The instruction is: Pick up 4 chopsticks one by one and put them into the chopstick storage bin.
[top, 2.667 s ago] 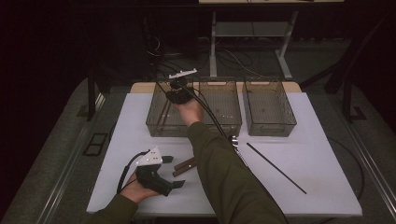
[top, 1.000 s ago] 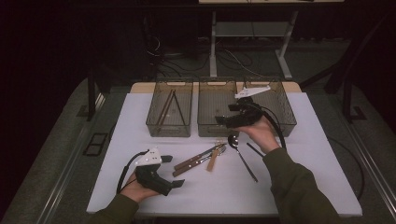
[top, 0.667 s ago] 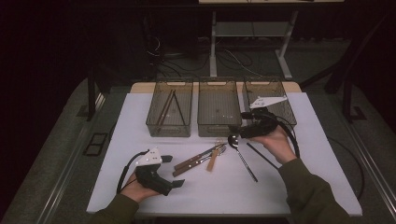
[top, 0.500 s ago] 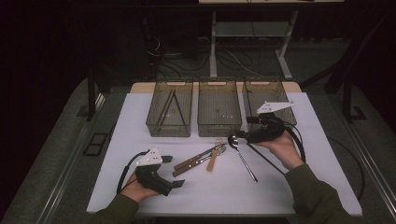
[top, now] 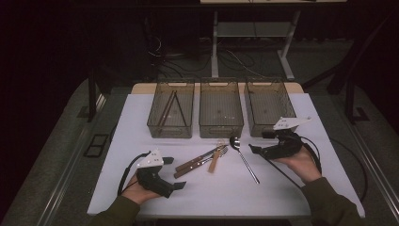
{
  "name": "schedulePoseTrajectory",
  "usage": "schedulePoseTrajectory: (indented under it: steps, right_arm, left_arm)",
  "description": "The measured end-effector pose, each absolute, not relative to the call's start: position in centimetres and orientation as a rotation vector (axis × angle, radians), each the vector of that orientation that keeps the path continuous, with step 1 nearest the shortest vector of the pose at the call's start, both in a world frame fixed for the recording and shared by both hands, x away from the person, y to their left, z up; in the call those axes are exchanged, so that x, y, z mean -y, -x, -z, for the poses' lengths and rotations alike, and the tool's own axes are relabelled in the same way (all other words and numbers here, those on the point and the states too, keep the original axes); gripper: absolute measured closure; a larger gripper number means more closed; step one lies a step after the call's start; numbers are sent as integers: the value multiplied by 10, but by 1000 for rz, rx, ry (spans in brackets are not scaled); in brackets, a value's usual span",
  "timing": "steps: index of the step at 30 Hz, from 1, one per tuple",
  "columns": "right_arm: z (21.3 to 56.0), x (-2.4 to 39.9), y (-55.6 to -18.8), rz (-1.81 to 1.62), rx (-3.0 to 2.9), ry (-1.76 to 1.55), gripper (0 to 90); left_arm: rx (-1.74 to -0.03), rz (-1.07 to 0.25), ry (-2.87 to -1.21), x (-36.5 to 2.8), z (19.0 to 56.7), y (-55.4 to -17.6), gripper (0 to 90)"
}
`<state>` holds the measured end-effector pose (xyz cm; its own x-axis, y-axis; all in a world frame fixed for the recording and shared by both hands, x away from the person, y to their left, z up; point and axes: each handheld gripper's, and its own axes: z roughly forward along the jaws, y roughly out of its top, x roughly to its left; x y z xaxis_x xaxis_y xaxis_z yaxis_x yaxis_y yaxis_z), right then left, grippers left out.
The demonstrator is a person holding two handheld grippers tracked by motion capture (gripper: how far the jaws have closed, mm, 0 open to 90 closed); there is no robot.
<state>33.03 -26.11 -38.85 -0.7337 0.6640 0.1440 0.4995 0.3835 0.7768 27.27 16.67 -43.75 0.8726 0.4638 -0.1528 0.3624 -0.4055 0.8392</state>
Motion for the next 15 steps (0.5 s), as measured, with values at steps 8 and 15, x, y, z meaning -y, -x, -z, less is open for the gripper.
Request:
schedulePoseTrajectory:
  steps: [8,15]
  right_arm:
    - [399,286,-317,-1213,-2449,-1098,263]
    - [411,307,-304,-1159,-2482,-1155,412]
  left_arm:
    - [-598,-129,-2034,-167,437,-273,0]
    - [-599,-130,-2034,-167,437,-272,0]
